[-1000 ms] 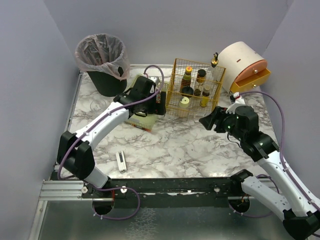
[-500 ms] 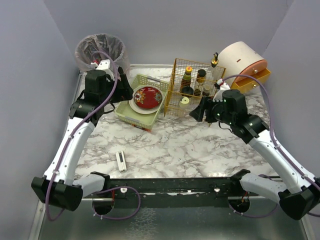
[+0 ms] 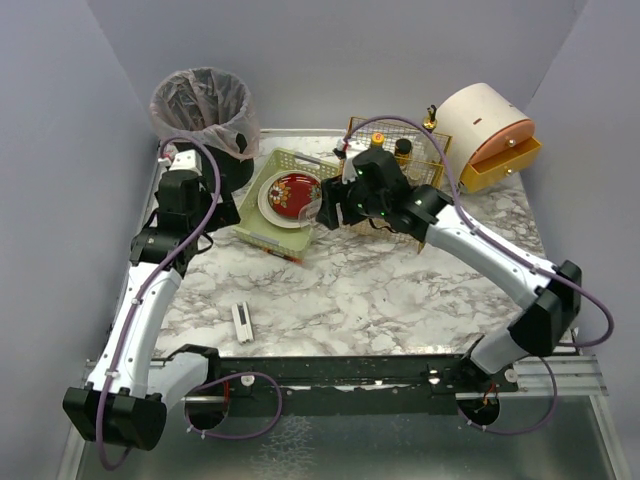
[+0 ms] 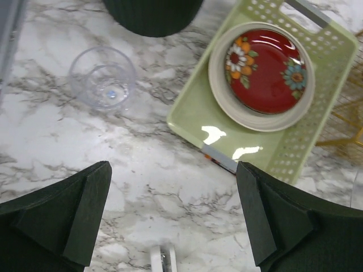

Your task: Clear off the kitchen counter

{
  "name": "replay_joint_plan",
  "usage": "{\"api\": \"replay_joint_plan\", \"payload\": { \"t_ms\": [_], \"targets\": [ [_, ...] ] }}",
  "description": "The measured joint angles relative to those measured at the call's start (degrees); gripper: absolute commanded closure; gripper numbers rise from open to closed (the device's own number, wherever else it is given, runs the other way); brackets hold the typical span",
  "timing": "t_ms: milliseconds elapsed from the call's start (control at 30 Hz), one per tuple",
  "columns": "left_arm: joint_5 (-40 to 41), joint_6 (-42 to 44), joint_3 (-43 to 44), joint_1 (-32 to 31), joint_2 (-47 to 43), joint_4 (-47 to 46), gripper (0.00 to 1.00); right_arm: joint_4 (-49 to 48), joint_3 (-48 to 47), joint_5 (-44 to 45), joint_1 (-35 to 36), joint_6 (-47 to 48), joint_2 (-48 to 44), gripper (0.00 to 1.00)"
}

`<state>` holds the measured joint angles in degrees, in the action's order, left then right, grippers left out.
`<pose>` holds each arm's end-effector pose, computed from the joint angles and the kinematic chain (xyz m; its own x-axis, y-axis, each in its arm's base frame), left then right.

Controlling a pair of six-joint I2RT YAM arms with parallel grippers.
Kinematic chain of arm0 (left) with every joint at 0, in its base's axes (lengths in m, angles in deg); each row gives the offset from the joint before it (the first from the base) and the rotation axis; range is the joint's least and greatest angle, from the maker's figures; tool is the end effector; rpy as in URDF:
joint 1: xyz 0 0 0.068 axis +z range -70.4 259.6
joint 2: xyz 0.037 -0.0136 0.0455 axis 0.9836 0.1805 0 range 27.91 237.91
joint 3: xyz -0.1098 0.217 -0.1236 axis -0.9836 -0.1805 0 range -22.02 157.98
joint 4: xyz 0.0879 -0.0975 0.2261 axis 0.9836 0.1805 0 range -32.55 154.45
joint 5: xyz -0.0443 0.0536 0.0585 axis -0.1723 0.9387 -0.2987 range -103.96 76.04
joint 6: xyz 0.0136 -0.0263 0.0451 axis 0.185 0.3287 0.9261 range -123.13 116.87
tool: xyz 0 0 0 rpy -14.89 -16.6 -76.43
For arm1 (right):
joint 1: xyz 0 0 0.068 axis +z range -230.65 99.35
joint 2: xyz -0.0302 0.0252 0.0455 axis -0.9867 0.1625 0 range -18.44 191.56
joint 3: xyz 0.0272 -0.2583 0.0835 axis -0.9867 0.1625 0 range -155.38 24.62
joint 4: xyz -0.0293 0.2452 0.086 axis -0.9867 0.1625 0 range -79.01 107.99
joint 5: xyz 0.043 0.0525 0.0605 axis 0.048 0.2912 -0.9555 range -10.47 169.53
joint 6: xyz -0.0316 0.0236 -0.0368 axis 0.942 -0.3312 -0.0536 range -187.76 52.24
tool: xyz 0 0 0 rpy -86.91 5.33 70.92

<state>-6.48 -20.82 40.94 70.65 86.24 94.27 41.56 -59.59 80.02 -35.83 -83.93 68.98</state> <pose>0.2114 -0.0285 0.3595 -0.5152 -0.2238 -0.8274 -0.1166 0.9746 -0.1910 0.2465 0.2444 0.3624 -0.5736 -0.1776 -0.7997 -0.5623 0.7953 0.2267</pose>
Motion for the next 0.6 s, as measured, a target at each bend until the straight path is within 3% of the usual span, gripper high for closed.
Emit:
{"api": "replay_joint_plan", "payload": {
  "t_ms": [233, 600],
  "targets": [
    [11.0, -0.7, -4.5, 1.4, -2.6, 1.6, 0.01, 3.0, -12.4, 0.6, 0.5, 6.3, 13.7, 1.00],
    [19.3, -1.9, -8.6, 1.5, -7.6, 1.9, 0.01, 8.4, -30.8, 0.6, 1.0, 15.2, 30.6, 1.00]
  ]
}}
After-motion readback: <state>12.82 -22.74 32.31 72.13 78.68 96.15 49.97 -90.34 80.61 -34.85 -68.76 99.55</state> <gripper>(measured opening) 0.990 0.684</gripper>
